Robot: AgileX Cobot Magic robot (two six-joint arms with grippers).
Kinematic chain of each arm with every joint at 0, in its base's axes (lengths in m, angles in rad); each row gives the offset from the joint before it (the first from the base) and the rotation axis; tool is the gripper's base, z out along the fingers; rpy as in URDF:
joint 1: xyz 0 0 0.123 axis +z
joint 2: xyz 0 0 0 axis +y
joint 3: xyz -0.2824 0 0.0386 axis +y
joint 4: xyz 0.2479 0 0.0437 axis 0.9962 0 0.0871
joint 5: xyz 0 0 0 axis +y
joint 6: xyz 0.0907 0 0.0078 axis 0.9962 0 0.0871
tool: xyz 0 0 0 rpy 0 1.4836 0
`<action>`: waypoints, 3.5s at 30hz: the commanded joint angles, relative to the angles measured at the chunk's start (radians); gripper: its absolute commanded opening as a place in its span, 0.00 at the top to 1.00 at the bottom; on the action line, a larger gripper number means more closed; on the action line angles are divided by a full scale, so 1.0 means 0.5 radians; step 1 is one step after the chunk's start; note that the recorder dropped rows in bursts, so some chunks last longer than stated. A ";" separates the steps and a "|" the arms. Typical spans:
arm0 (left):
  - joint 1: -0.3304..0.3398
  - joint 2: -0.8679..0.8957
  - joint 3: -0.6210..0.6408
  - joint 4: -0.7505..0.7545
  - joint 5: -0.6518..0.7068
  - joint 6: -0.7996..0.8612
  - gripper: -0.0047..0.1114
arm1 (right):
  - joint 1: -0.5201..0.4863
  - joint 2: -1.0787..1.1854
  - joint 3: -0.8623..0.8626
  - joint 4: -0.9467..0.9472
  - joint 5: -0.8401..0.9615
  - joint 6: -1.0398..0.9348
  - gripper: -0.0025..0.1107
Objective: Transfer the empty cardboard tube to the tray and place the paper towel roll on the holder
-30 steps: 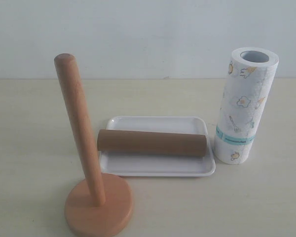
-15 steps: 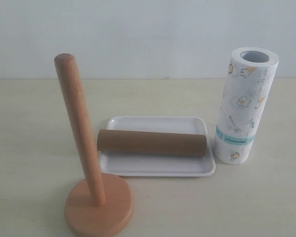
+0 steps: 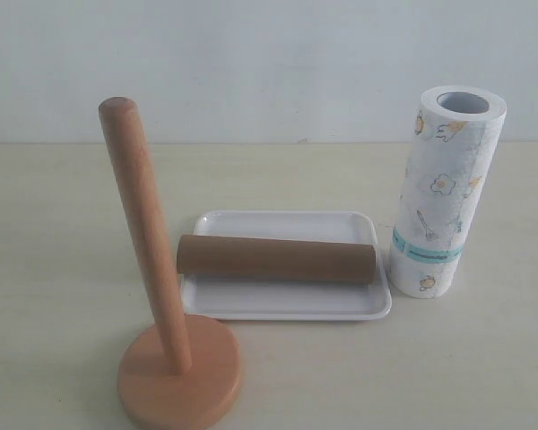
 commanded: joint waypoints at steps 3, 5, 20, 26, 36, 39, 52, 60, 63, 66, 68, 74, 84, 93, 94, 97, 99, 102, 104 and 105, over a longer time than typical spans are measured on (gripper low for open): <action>0.008 -0.005 0.007 0.002 0.005 0.006 0.92 | -0.006 0.291 -0.337 0.348 0.271 -0.043 0.98; 0.008 -0.005 0.007 0.002 0.005 0.006 0.92 | -0.006 0.452 -0.395 0.324 0.351 -0.025 0.98; 0.008 -0.005 0.007 0.002 0.005 0.006 0.92 | -0.006 1.792 -0.433 0.321 0.952 0.376 0.98; 0.008 -0.005 0.007 0.002 0.005 0.006 0.92 | -0.006 2.142 -0.433 0.122 0.949 0.467 0.98; 0.008 -0.005 0.007 0.002 0.005 0.006 0.92 | 0.227 2.297 -0.433 -0.329 0.685 0.670 0.98; 0.008 -0.005 0.007 0.002 0.005 0.006 0.92 | 0.236 2.297 -0.433 -0.329 0.510 0.670 0.98; 0.008 -0.005 0.007 0.002 0.005 0.006 0.92 | 0.236 2.297 -0.433 -0.329 0.398 0.533 0.73; 0.008 -0.005 0.007 0.002 0.005 0.006 0.92 | 0.236 2.297 -0.433 -0.304 0.282 0.318 0.06; 0.008 -0.005 0.007 0.002 0.005 0.006 0.92 | 0.236 2.297 -0.433 -0.305 0.234 0.312 0.06; 0.008 -0.005 0.007 0.002 0.005 0.006 0.92 | 0.236 2.297 -0.433 -0.233 0.255 0.222 0.06; 0.008 -0.005 0.007 0.002 0.005 0.006 0.92 | 0.236 2.307 -0.433 -0.174 0.264 0.168 0.06; 0.008 -0.005 0.007 0.002 0.005 0.006 0.92 | 0.236 2.547 -0.476 -0.165 0.133 0.164 0.06; 0.008 -0.005 0.007 0.002 0.005 0.006 0.92 | 0.236 3.075 -0.727 -0.125 0.023 0.122 0.06; 0.008 -0.005 0.007 0.002 0.005 0.006 0.92 | 0.236 3.373 -0.895 -0.095 0.039 0.126 0.06; 0.008 -0.005 0.007 0.002 0.005 0.006 0.92 | 0.236 3.378 -0.899 -0.095 0.039 0.126 0.06; 0.008 -0.005 0.007 0.002 0.005 0.006 0.92 | 0.236 3.378 -0.898 -0.095 0.035 0.126 0.10; 0.008 -0.005 0.007 0.002 0.005 0.006 0.92 | 0.236 3.378 -0.898 -0.095 0.039 0.126 0.25; 0.008 -0.005 0.007 0.002 0.005 0.006 0.92 | 0.236 3.378 -0.898 -0.109 0.039 0.135 0.62; 0.008 -0.005 0.007 0.002 0.005 0.006 0.92 | 0.236 3.378 -0.898 -0.141 0.060 0.142 0.92; 0.008 -0.005 0.007 0.002 0.005 0.006 0.92 | 0.236 3.378 -0.898 -0.132 0.073 0.167 0.97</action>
